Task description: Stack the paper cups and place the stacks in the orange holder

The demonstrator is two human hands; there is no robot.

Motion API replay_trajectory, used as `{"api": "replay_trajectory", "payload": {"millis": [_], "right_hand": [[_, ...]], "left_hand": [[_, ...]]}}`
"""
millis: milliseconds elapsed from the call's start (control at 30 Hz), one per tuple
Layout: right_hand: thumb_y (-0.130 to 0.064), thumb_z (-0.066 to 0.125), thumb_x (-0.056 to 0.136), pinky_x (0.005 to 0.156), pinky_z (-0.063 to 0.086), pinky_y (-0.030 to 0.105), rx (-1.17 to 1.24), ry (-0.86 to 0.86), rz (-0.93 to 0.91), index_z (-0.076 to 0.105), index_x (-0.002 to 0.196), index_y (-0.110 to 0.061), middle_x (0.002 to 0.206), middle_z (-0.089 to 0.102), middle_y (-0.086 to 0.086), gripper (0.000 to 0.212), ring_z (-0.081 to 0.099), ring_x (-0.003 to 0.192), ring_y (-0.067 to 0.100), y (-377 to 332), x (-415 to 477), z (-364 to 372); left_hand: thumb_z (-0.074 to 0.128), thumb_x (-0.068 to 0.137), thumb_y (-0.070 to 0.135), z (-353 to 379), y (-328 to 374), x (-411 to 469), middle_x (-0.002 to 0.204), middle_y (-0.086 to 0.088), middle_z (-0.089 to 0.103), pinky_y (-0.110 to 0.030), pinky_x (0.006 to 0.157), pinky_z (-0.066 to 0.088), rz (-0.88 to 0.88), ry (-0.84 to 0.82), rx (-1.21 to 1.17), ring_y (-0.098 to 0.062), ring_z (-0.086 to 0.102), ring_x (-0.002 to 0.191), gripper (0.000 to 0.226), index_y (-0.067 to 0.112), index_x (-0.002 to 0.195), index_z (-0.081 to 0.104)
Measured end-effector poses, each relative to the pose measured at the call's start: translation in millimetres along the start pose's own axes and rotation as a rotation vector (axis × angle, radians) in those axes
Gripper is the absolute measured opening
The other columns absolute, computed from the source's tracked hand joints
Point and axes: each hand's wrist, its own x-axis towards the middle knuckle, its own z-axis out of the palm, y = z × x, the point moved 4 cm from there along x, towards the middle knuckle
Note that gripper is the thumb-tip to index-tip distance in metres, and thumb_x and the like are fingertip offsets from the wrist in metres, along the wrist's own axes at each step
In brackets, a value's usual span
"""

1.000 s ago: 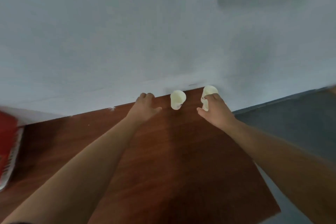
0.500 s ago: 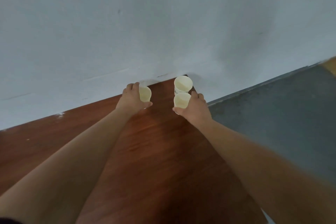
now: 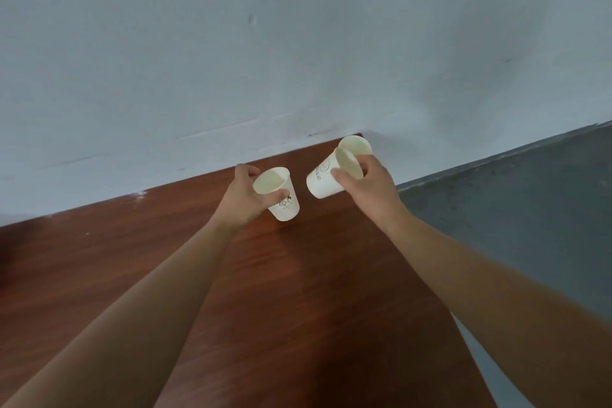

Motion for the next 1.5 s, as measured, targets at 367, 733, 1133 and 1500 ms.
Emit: {"api": "replay_trajectory", "payload": {"millis": [367, 733, 1133, 1500], "right_hand": [[-0.029, 0.072, 0.084, 0.095, 0.055, 0.043, 0.176, -0.245, -0.027, 0.067, 0.116, -0.019, 0.11, 0.07, -0.004, 0.034, 0.066, 0.104, 0.012, -56, 6, 13], [-0.062, 0.046, 0.095, 0.1, 0.05, 0.038, 0.19, -0.467, 0.147, 0.056, 0.137, -0.02, 0.131, 0.062, -0.004, 0.06, 0.064, 0.112, 0.014, -29, -4, 34], [-0.02, 0.063, 0.091, 0.106, 0.039, 0.039, -0.677, 0.091, -0.141, 0.074, 0.108, -0.011, 0.152, 0.033, 0.007, 0.022, 0.036, 0.131, 0.031, 36, 69, 10], [-0.027, 0.075, 0.084, 0.078, 0.051, 0.027, 0.077, -0.268, -0.115, 0.075, 0.08, -0.027, 0.079, 0.07, -0.015, 0.005, 0.065, 0.077, 0.004, -61, 8, 33]], "left_hand": [[0.086, 0.051, 0.061, -16, 33, -11, 0.119, 0.01, 0.068, -0.029, 0.083, 0.052, 0.105, -0.33, -0.047, -0.007, 0.068, 0.105, 0.107, 0.029, 0.139, 0.035], [0.068, 0.077, 0.07, 2, 27, -13, 0.082, 0.002, 0.074, -0.016, 0.057, 0.05, 0.046, -0.243, -0.287, -0.007, 0.069, 0.069, 0.078, 0.003, 0.115, 0.062], [0.055, 0.097, 0.049, 38, -14, -4, 0.087, 0.0, 0.071, -0.011, 0.052, 0.047, -0.085, -0.137, -0.407, 0.001, 0.064, 0.06, 0.041, 0.01, 0.107, 0.064], [0.057, 0.095, 0.056, -17, -11, -49, 0.078, 0.003, 0.072, -0.018, 0.056, 0.05, -0.054, -0.089, -0.428, -0.009, 0.066, 0.066, 0.045, 0.013, 0.097, 0.071]]}}
